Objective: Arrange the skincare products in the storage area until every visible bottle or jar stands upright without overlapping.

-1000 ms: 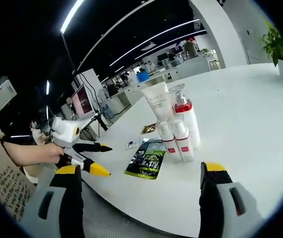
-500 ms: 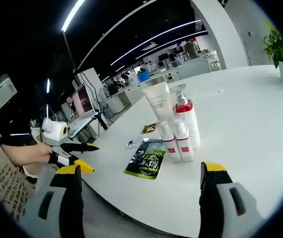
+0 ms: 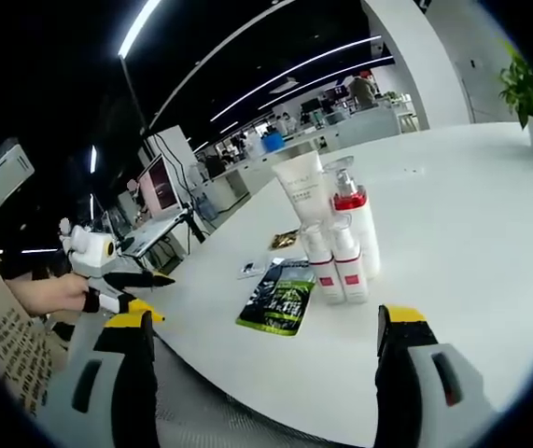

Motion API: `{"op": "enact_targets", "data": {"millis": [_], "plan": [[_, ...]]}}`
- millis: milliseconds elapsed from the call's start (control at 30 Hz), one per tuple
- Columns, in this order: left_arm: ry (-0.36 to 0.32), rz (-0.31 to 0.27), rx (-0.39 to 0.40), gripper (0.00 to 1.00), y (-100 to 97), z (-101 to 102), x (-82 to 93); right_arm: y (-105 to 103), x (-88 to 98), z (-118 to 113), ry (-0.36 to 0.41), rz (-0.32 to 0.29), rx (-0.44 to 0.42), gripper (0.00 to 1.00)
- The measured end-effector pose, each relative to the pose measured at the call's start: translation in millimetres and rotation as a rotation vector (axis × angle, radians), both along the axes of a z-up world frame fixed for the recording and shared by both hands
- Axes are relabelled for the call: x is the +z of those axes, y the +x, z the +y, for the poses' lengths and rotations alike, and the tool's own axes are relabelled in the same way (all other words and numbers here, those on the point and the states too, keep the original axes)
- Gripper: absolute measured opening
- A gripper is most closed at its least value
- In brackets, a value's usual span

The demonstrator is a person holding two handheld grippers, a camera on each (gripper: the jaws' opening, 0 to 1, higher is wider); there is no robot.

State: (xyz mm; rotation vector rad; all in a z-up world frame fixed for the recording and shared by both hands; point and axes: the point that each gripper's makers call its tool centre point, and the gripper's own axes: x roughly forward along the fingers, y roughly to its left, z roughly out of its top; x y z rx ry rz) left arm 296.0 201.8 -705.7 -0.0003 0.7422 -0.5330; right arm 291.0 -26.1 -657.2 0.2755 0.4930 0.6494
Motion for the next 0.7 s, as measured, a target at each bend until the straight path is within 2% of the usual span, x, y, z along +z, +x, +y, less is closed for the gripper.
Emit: {"op": "enact_targets", "data": {"millis": [200, 433, 700], "plan": [[-0.001, 0.014, 0.037, 0.97, -1.0, 7.6, -2.9, -1.5, -1.3, 1.7, -0.002, 0.004, 0.011, 1.0], [0.03, 0.035, 0.065, 0.97, 0.2, 12.0, -8.4, -1.6, -1.5, 1.8, -0.004, 0.003, 0.014, 1.0], [0.027, 0.054, 0.126, 0.97, 11.9, 12.6, -9.8, -2.0, -2.8, 2.8, -0.008, 0.009, 0.02, 1.0]]}}
